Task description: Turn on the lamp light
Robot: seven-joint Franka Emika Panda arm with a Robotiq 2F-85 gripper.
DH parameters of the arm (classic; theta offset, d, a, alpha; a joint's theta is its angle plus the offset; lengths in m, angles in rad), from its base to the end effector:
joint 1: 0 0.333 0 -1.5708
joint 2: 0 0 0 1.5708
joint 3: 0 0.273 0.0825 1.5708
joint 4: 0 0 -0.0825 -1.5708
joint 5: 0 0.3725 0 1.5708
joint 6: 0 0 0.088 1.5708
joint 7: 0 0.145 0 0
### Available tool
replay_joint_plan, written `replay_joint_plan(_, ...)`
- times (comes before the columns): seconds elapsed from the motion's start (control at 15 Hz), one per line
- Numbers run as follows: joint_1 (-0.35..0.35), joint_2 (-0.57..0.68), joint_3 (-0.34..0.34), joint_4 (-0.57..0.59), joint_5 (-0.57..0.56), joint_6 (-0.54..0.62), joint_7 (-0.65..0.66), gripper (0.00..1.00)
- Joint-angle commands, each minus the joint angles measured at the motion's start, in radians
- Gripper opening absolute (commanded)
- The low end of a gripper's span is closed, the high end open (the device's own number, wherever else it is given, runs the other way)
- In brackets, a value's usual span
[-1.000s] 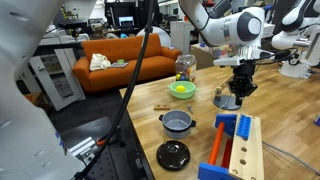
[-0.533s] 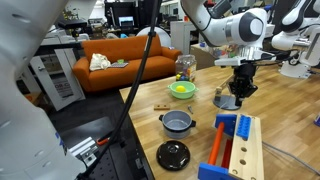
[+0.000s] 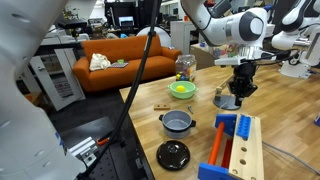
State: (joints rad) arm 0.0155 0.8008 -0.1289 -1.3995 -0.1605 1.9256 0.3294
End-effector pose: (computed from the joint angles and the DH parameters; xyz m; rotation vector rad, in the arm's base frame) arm 0.6457 -0.0818 0.1539 2.8133 -0.4827 -0.3485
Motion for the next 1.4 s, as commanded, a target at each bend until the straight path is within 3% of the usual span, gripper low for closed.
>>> replay_joint_plan(0.0,0.001,0.011,-0.003,0.019,0.01,-0.001,0.006,0.0)
replay_joint_plan(1.33,-0.007,0.183,-0.004,0.179,0.071,-0.057,0.082,0.0)
